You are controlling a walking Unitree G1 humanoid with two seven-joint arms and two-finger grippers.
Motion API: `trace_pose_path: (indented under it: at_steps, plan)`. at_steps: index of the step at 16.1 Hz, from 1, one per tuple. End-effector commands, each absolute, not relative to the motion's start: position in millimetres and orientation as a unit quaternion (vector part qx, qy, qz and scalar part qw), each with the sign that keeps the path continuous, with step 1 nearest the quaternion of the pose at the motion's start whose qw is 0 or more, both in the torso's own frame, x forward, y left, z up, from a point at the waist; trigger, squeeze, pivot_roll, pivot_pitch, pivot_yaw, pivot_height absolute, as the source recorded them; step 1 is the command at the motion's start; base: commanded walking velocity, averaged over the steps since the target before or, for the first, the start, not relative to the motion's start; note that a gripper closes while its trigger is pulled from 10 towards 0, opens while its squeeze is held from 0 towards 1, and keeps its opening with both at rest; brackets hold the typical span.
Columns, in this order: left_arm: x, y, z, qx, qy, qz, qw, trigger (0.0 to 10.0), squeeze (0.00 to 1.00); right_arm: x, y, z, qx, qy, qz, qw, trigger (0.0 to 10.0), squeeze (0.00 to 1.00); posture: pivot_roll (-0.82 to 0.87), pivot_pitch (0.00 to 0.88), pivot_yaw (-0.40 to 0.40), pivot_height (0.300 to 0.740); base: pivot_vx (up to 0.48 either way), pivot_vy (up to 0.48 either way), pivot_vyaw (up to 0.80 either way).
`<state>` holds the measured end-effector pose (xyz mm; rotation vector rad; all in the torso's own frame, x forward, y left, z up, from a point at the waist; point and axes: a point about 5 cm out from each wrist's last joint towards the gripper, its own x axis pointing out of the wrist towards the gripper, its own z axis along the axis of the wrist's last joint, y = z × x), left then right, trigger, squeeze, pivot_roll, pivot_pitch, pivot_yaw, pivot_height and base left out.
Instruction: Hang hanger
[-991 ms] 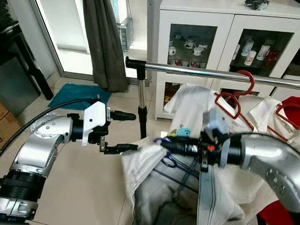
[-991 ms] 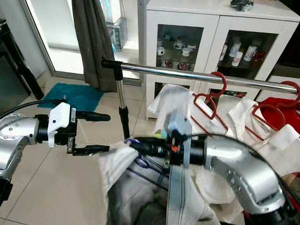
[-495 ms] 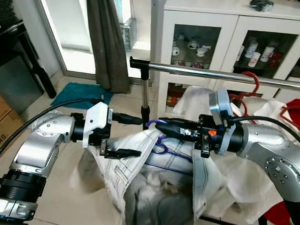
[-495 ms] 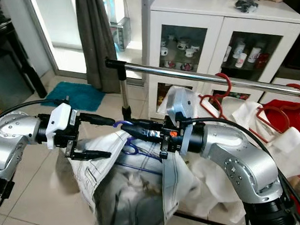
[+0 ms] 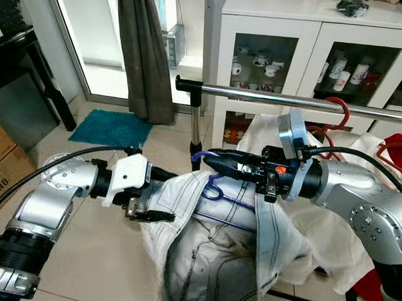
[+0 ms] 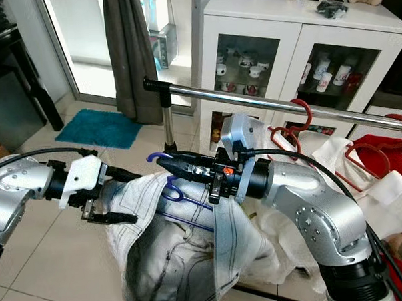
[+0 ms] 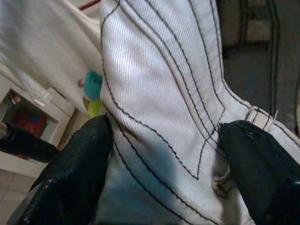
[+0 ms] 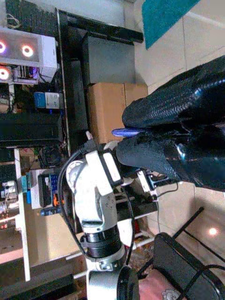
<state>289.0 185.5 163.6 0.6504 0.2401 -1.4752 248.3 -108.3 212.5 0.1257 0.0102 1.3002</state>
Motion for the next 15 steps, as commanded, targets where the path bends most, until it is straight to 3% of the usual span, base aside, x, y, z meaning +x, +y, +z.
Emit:
trace_pose_path:
  at_steps: [1, 15]
  plan:
    - [291.7, 185.8, 168.8, 0.289, 0.105, -0.657, 0.689, 0.0, 0.0, 244.2, -108.9, 230.6, 0.054, -0.036, 0.618, 0.783, 0.0, 0.0, -0.09, 0.0, -0.031, 0.74, 0.0, 0.0, 0.0]
    - [298.6, 181.3, 172.5, 0.279, 0.098, -0.671, 0.68, 0.0, 0.0, 238.7, -102.4, 235.9, 0.065, -0.047, 0.636, 0.768, 0.0, 0.0, -0.09, 0.0, -0.022, 0.74, 0.0, 0.0, 0.0]
